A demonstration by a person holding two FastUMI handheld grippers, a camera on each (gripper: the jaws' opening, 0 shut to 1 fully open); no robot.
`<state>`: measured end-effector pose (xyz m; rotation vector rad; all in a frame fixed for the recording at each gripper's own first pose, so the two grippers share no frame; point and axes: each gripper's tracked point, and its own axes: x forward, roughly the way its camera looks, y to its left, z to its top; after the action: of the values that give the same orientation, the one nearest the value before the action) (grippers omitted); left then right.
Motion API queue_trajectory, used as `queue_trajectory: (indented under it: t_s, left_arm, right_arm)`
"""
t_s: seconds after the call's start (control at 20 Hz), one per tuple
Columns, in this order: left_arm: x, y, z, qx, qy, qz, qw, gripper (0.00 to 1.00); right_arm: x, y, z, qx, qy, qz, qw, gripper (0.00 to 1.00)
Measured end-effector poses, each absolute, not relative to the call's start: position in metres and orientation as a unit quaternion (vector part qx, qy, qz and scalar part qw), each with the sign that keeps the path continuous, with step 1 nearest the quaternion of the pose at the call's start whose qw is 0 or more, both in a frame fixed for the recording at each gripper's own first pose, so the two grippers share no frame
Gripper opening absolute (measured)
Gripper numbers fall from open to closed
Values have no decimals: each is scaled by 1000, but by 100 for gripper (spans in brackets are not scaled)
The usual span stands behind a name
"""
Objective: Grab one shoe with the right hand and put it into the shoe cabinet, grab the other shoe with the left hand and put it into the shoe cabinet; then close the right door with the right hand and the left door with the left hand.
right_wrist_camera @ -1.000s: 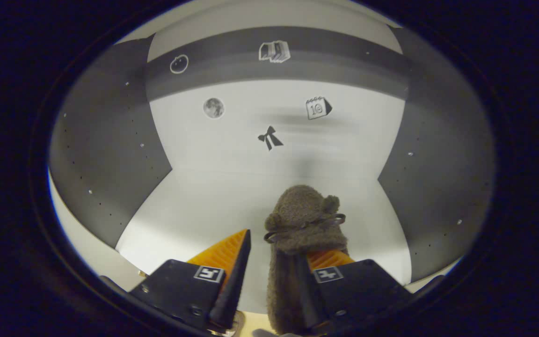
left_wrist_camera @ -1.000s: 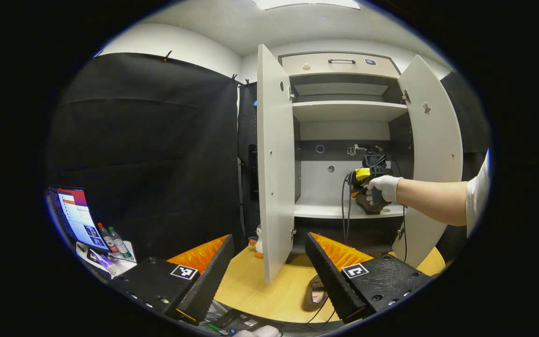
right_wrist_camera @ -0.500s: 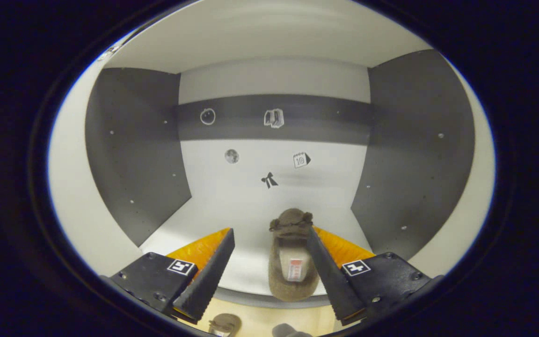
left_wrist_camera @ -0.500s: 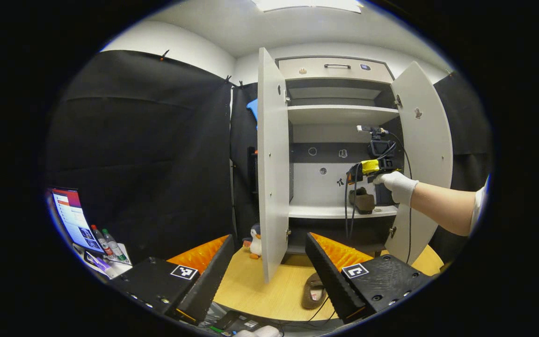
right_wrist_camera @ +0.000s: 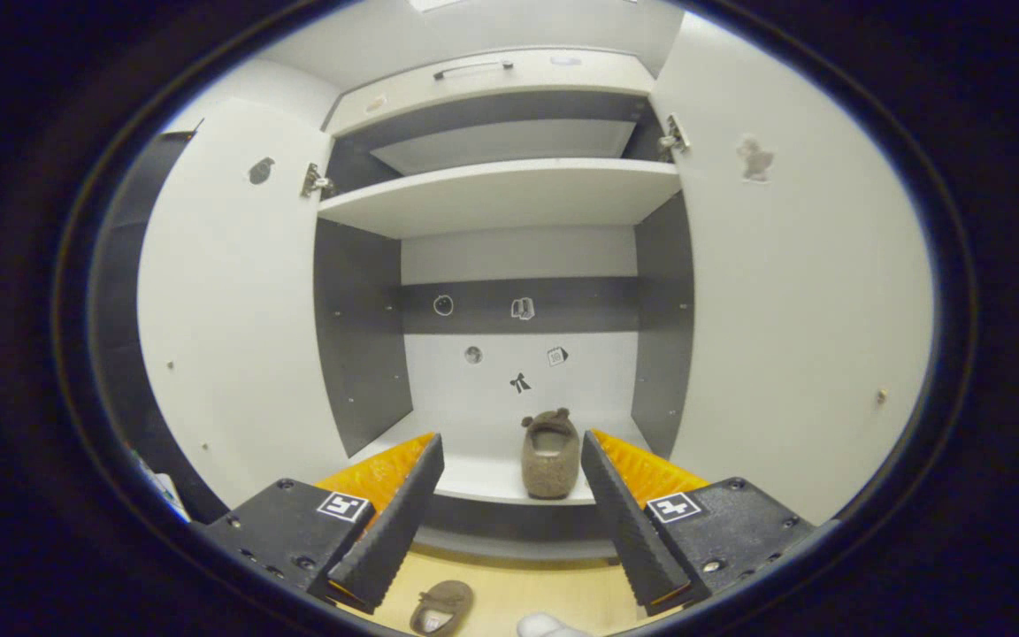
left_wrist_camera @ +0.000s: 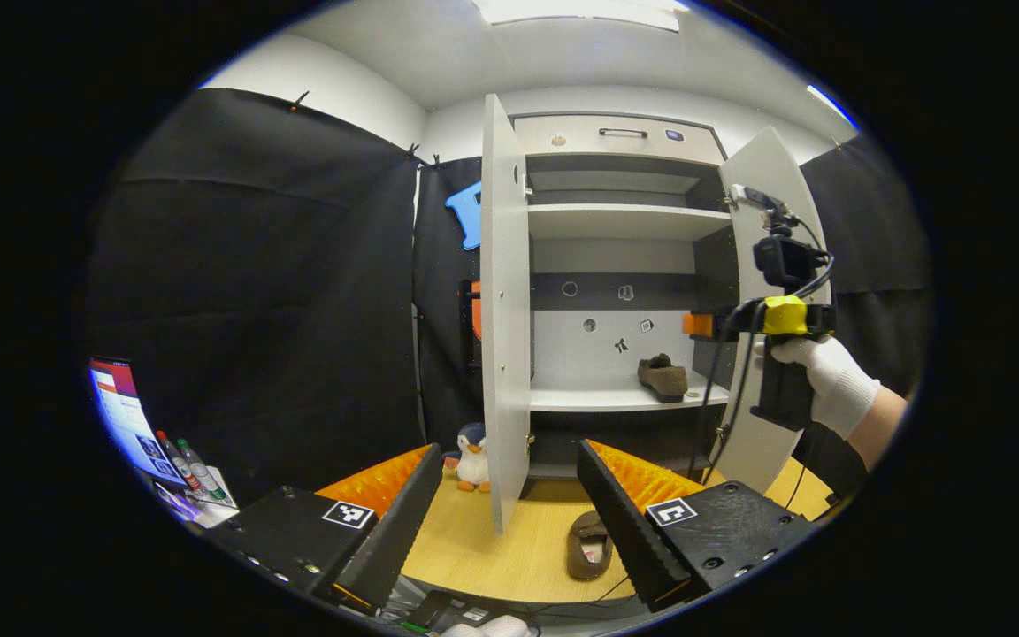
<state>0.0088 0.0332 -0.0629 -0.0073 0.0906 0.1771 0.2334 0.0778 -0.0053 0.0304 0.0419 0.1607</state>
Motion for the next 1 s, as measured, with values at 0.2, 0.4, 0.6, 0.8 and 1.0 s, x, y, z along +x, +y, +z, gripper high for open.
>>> queue_trajectory:
  t_s: [0.2, 0.4, 0.6, 0.8, 1.0]
  left_arm:
    - [9, 29, -68, 2, 44, 58, 997, 96]
    - [15, 24, -80, 6, 53, 30, 998, 96]
    - [33, 7, -91, 11, 58, 2, 998, 96]
    - [49, -18, -124, 5, 86, -33, 996, 96]
    - [70, -38, -181, 25, 134, -49, 989, 96]
  right_arm:
    - [156, 37, -21, 21, 7, 55, 998, 100]
    - [97, -1, -45, 15, -4, 22, 1000, 100]
    - [58, -31, -62, 7, 11, -13, 1000, 100]
    - [40, -46, -67, -4, 21, -28, 999, 100]
    - [33, -58, -75, -13, 35, -39, 999, 100]
